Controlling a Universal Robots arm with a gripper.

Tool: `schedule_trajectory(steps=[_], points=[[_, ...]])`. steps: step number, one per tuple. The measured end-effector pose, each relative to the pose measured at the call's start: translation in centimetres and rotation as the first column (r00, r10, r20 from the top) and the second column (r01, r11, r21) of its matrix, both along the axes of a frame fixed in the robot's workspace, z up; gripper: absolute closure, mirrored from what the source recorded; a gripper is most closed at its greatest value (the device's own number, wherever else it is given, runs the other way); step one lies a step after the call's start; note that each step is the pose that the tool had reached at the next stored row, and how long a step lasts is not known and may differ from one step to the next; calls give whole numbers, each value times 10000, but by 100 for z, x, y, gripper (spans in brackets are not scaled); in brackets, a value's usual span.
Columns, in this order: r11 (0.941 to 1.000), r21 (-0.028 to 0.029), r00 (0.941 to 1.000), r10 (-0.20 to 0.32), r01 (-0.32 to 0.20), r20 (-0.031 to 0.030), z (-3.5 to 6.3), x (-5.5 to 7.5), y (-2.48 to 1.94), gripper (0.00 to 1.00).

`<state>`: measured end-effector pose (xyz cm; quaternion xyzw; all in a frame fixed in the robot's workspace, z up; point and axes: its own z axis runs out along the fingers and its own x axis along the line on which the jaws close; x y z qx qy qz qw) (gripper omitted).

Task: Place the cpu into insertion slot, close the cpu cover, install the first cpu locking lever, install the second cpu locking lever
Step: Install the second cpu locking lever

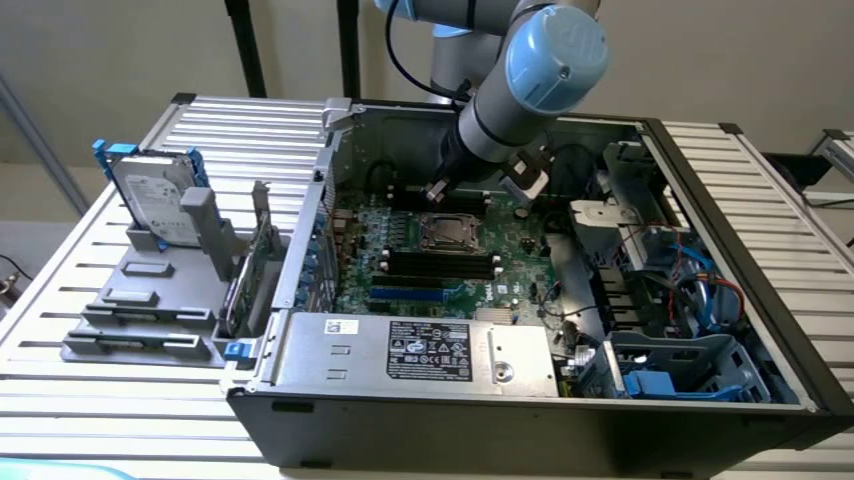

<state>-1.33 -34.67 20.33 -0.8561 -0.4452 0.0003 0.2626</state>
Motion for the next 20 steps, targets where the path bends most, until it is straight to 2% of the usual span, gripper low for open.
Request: schedule_trajectory(steps=[20], points=[[9999, 107, 10000, -3, 3, 0, 0, 0, 0, 89]])
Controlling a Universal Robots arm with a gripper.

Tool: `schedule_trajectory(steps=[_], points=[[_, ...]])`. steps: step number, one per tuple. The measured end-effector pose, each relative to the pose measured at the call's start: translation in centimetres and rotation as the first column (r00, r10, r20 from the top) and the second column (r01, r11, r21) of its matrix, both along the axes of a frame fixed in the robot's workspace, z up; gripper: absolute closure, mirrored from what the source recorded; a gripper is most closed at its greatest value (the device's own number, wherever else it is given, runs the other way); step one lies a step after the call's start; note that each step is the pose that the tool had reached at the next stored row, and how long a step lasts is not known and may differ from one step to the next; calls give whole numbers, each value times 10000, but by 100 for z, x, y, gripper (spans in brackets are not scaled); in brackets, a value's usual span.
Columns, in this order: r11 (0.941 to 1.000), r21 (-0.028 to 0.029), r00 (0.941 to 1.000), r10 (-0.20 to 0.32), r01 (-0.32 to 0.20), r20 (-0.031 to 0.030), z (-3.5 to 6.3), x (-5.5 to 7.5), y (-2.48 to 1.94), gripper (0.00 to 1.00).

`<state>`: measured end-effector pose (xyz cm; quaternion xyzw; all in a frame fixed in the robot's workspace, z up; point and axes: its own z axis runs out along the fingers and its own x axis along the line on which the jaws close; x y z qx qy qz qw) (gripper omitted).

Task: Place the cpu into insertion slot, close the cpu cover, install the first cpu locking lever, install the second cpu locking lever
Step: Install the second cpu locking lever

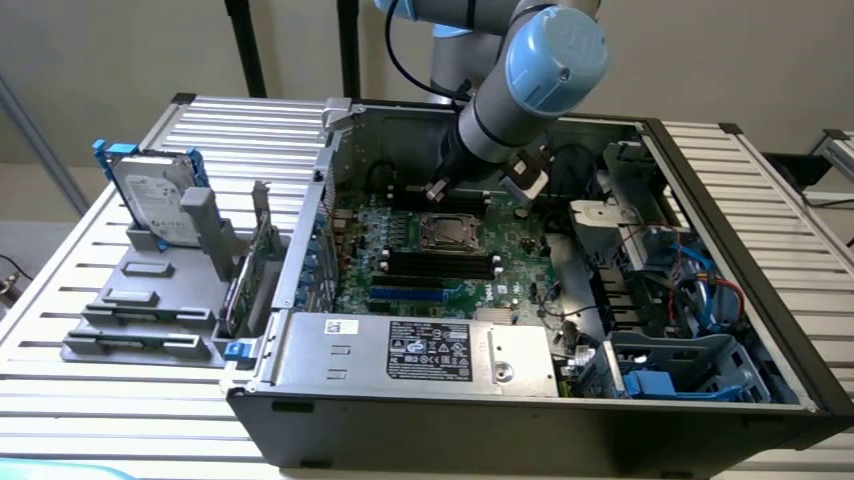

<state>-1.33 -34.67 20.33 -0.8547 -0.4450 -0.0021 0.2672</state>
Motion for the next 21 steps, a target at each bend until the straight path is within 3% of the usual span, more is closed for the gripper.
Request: schedule_trajectory(steps=[21], points=[[9999, 112, 10000, -3, 3, 0, 0, 0, 0, 89]])
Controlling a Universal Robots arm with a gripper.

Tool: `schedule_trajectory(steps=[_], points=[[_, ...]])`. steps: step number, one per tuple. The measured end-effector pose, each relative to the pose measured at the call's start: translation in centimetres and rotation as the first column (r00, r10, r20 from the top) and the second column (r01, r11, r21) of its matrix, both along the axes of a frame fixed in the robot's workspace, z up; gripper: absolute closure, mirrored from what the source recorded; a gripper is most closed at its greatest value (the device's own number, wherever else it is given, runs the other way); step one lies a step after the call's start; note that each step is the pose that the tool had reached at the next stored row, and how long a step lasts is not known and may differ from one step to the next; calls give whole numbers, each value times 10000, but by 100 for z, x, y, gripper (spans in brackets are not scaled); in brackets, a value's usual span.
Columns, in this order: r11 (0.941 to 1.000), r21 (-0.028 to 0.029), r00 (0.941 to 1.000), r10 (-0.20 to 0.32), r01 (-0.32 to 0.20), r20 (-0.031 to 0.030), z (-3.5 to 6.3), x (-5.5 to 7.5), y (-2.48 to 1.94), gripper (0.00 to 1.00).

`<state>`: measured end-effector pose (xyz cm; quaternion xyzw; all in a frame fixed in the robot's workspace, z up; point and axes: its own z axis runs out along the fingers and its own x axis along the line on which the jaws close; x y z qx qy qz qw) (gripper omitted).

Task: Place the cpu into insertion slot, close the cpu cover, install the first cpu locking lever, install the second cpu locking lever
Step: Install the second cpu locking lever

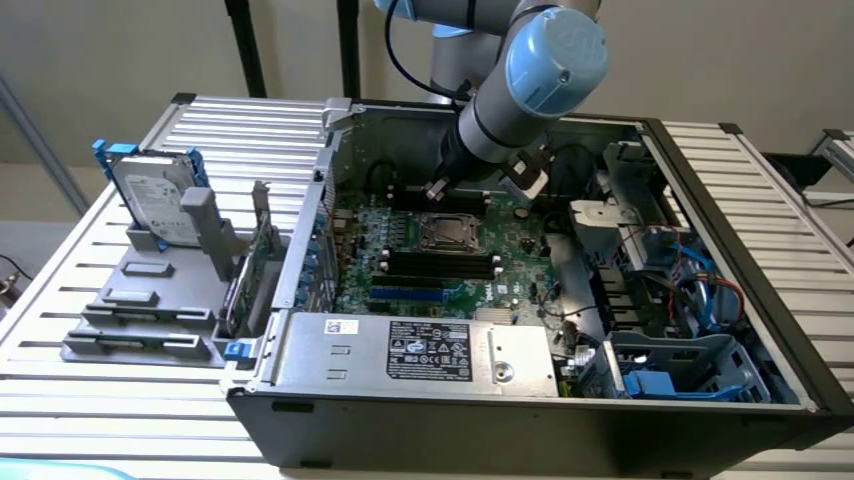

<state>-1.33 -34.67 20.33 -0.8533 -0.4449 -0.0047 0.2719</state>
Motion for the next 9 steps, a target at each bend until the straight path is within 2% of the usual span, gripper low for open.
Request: schedule_trajectory(steps=[9], points=[[10000, 48, 10000, -2, 2, 0, 0, 0, 0, 89]])
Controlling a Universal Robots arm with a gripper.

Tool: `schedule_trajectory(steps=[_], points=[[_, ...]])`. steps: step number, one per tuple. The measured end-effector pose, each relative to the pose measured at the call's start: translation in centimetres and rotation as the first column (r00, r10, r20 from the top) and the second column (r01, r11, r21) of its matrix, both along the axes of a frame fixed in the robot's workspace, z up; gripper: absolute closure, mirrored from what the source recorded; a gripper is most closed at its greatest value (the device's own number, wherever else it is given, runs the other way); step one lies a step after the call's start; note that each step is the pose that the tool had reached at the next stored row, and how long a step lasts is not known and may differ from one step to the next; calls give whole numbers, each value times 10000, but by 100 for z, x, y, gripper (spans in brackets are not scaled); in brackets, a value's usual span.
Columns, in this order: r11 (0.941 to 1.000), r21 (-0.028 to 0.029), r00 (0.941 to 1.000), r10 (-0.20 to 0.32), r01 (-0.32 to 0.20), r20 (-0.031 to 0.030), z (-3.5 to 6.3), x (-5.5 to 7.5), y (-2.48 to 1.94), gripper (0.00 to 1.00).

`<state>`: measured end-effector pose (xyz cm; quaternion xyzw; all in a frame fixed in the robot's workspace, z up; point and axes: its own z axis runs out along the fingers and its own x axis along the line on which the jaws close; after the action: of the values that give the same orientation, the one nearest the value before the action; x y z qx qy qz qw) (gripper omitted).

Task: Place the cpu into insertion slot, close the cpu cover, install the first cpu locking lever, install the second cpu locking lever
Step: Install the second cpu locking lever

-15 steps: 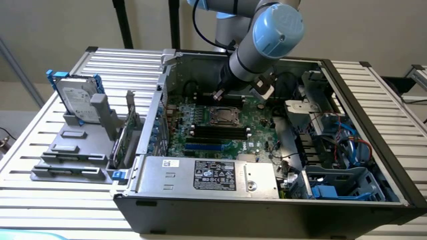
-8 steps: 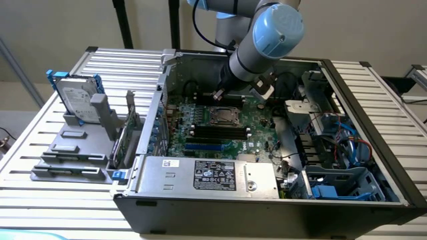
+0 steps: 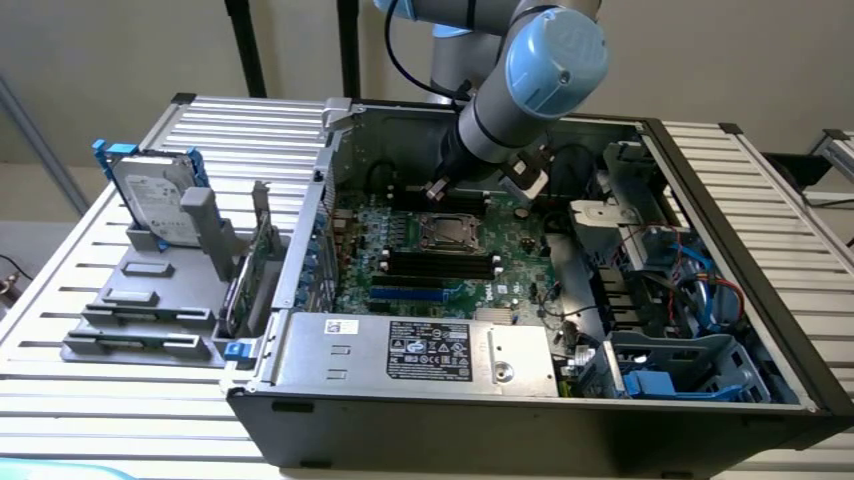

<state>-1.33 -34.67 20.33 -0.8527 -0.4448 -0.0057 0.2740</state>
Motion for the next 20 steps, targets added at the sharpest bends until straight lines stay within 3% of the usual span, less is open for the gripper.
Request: schedule_trajectory(steps=[20], points=[[9999, 106, 10000, -3, 3, 0, 0, 0, 0, 89]])
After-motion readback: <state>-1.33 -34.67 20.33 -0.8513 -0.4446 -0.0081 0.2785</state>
